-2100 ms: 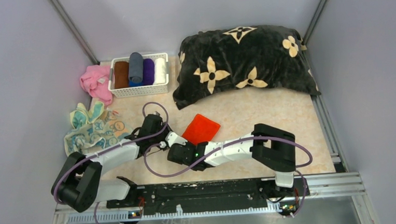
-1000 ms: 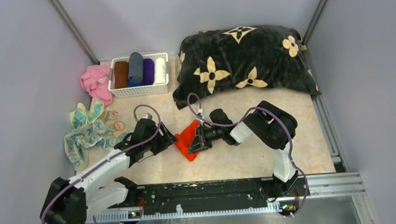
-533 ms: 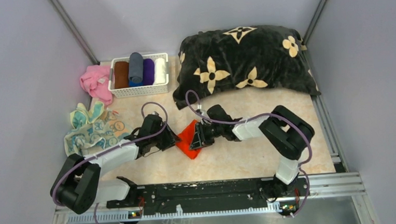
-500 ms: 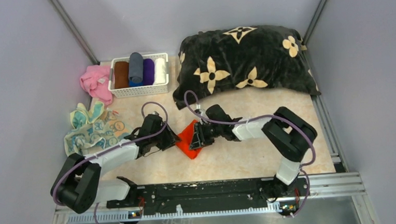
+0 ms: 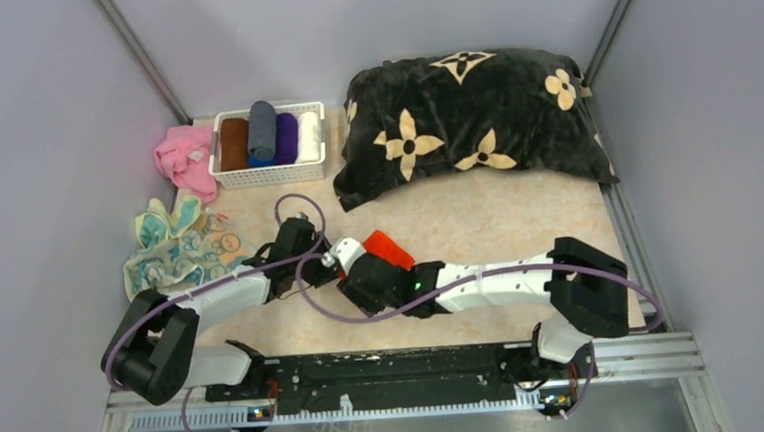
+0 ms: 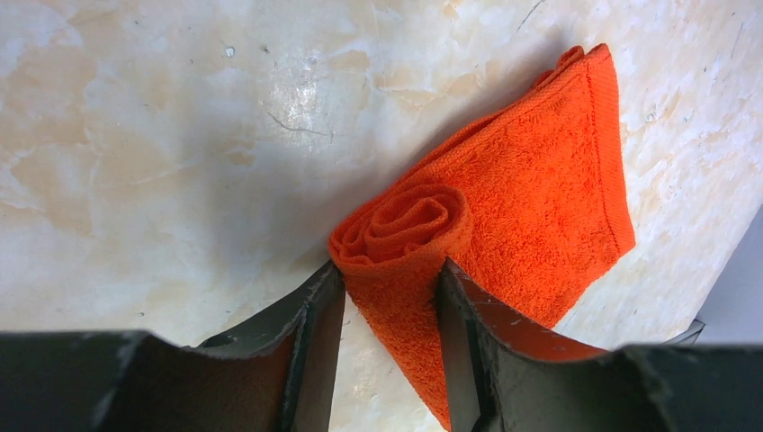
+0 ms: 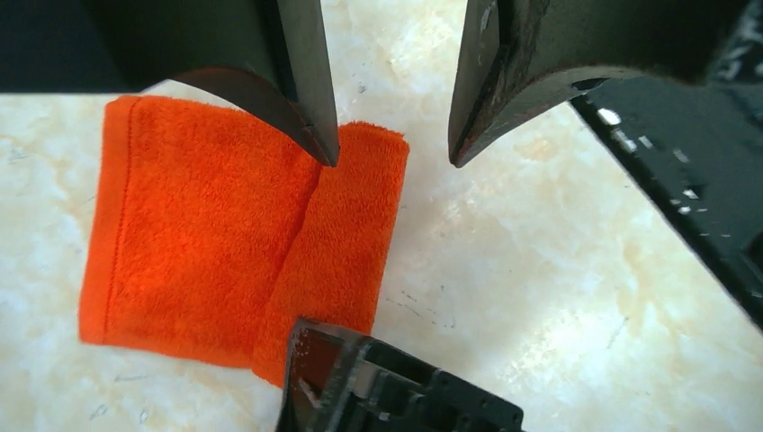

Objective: Roll the towels
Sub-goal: Roll the towel at the center of the board.

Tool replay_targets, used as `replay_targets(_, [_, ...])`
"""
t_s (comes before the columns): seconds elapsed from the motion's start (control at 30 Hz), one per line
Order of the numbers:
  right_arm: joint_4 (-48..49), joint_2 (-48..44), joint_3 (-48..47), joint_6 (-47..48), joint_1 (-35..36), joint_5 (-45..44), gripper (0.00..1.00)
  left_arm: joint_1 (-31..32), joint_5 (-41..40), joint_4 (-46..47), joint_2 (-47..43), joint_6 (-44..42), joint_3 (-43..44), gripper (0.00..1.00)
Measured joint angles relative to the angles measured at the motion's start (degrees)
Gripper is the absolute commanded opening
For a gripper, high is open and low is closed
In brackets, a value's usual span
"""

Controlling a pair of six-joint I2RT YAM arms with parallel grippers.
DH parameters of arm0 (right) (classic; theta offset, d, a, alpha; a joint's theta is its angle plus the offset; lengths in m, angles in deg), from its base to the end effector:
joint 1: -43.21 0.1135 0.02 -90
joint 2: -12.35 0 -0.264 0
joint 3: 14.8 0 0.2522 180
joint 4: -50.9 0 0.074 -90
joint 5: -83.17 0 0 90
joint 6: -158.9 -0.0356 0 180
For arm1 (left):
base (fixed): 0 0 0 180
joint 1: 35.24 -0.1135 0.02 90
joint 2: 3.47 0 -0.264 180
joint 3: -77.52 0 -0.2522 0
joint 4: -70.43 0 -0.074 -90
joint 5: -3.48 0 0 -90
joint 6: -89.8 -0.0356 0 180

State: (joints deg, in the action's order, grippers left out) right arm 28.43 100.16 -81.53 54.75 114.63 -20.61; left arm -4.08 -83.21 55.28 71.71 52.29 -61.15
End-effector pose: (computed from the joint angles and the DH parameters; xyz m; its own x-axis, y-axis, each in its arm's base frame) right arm 0.1113 0.3043 0.2118 -0.4245 -0.5176 -0.7429 -0.7857 0.6184 0.0180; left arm 0.1990 -0.1227 0.1456 -0.8287 -0.4243 -0.3649 -0.1780 0.8180 -0.5470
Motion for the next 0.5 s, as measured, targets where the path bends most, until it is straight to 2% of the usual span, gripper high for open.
replay_targets(0.17, [-1.38,7.41,-4.48,5.25,5.25,-10.73,0.49,0.09,0.00,-0.04,0.15,-0.02,0.17,0.49])
replay_targets(0.4, [-3.69,16.98,-7.78,8.52,7.39,-20.22,0.48,0.24,-0.02,0.02,0.15,-0.02,0.28,0.53])
replay_targets(0.5, [-4.66,18.10,-8.24,8.55,7.50,-22.34,0.41,0.26,-0.04,0.02,0.20,-0.04,0.48,0.55])
